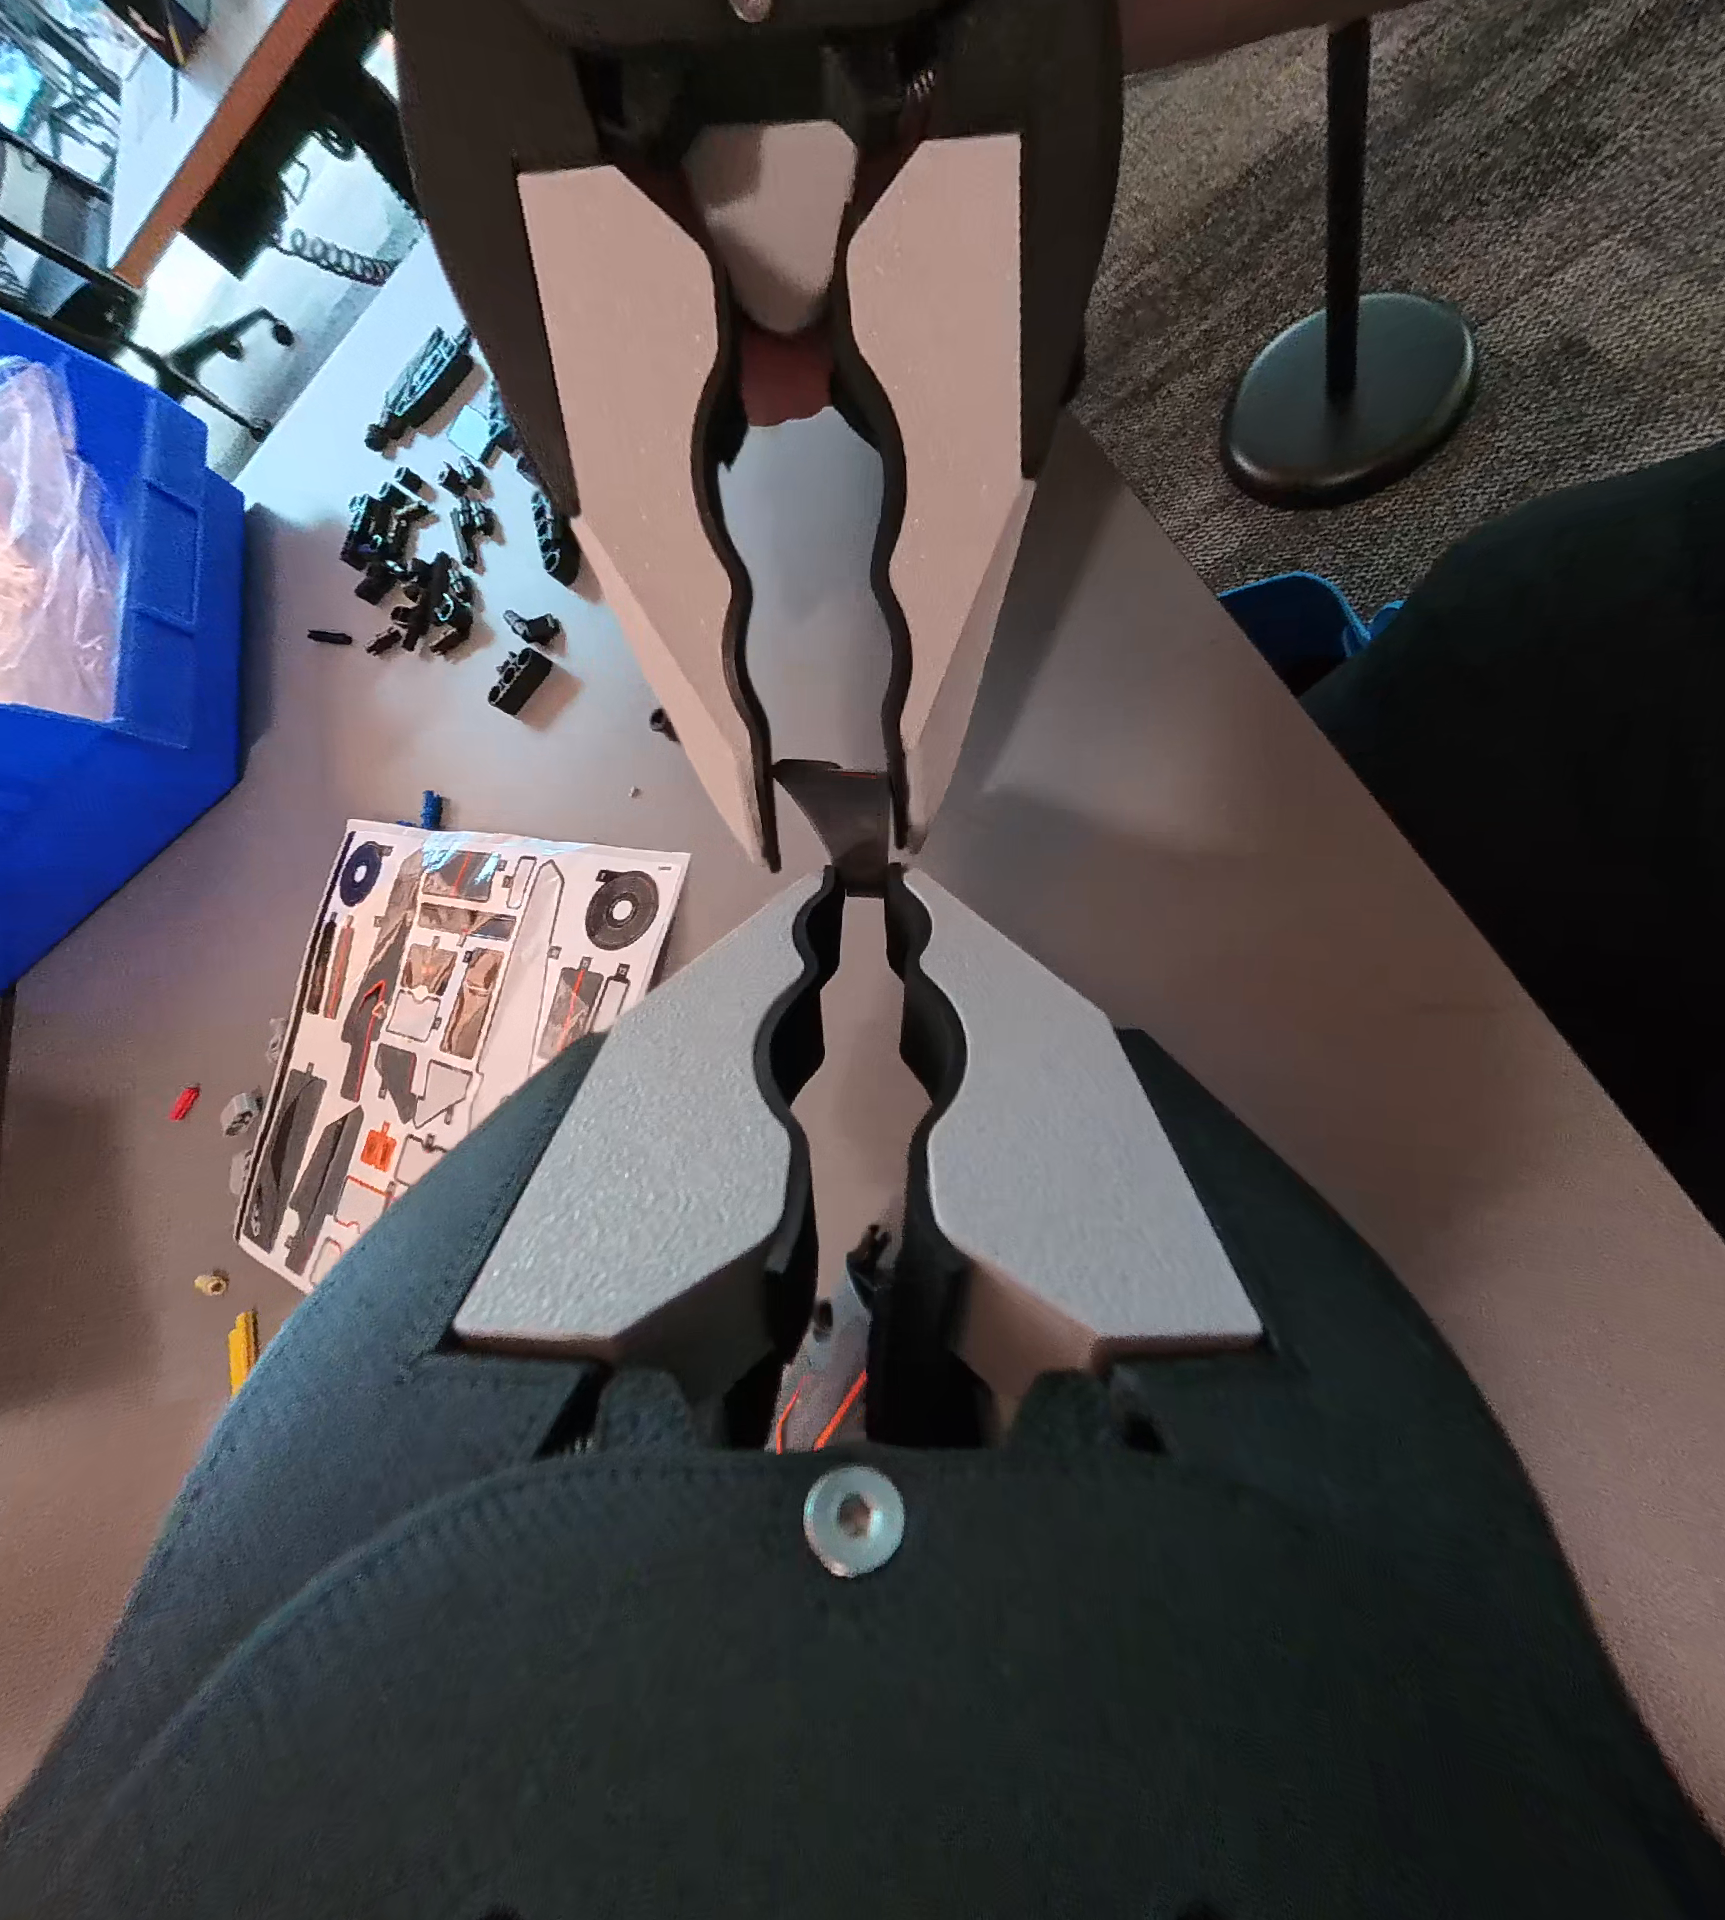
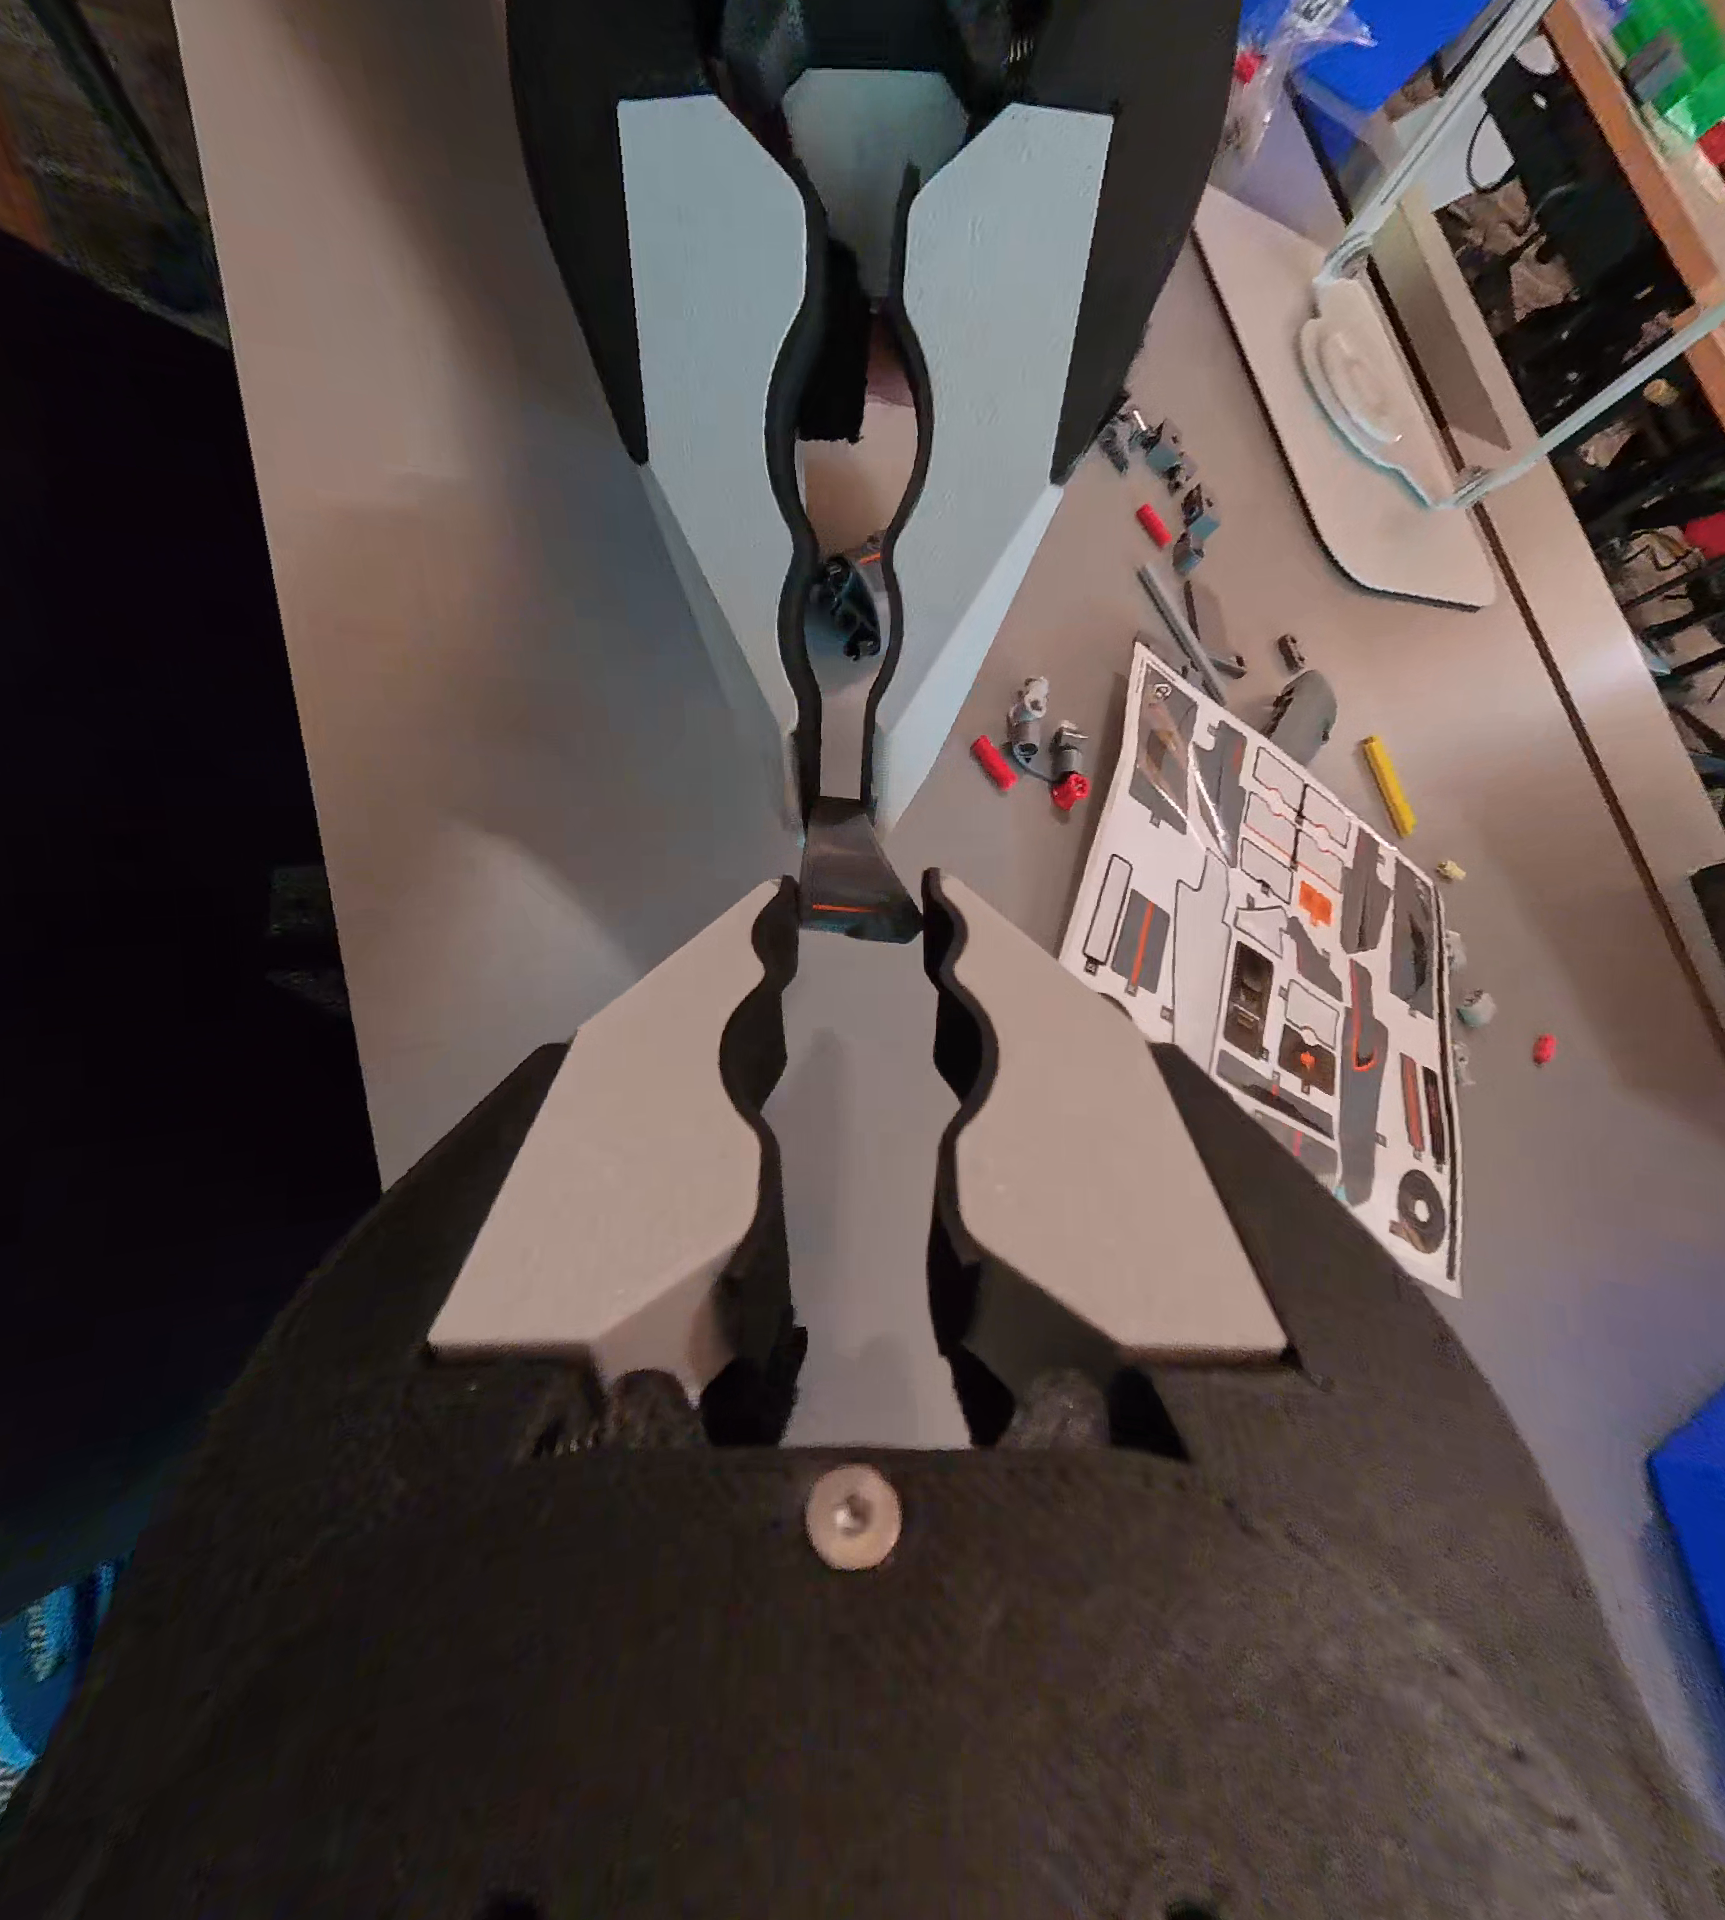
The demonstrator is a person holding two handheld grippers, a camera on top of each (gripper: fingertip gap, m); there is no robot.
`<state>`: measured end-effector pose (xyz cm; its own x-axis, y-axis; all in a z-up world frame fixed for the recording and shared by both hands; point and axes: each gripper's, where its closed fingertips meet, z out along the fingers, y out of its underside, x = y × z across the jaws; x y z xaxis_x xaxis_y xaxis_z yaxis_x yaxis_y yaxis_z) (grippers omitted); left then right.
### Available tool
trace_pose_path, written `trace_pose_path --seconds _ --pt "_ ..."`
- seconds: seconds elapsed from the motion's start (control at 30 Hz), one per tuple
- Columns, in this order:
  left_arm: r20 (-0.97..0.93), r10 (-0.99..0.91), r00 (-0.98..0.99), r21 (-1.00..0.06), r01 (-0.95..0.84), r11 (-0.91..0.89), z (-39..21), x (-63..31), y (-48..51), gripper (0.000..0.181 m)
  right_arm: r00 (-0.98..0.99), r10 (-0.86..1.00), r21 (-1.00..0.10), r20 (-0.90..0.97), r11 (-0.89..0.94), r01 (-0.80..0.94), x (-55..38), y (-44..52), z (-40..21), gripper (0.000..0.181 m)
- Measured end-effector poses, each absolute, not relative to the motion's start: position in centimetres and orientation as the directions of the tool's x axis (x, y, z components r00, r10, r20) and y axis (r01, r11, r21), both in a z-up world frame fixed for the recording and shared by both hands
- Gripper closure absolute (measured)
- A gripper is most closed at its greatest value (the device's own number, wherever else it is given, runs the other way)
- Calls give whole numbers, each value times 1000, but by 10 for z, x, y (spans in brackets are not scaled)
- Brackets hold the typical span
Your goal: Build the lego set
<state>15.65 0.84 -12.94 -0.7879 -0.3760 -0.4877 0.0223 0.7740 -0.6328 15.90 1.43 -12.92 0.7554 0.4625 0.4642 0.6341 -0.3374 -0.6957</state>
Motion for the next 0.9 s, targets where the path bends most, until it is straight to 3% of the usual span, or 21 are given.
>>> trace_pose_path --seconds 0.2,0.3,0.47,0.53,0.63,0.9 --pt "-452 -363 -815 -625 -1 781 -137 154 11 175 798 463 -719 386 -391 575 156 15 -137 160" --pt "-496 -327 -804 -531 -17 847 -145 156 25 169 821 489 -722 295 -448 526 155 14 -145 160" --pt "-485 -309 -818 -502 -29 864 -148 153 30 169 849 507 -706 149 -546 450 155 16 -152 158" --pt "-487 -300 -820 -485 -31 874 -150 153 33 169 857 504 -689 107 -584 429 157 17 -152 137" --pt "-487 -294 -823 -469 -38 883 -152 152 37 169 854 509 -672 112 -594 442 160 16 -149 126" --pt "-557 -303 -773 -436 -38 899 -124 157 60 169 904 417 -780 93 -534 327 186 -13 -119 133"
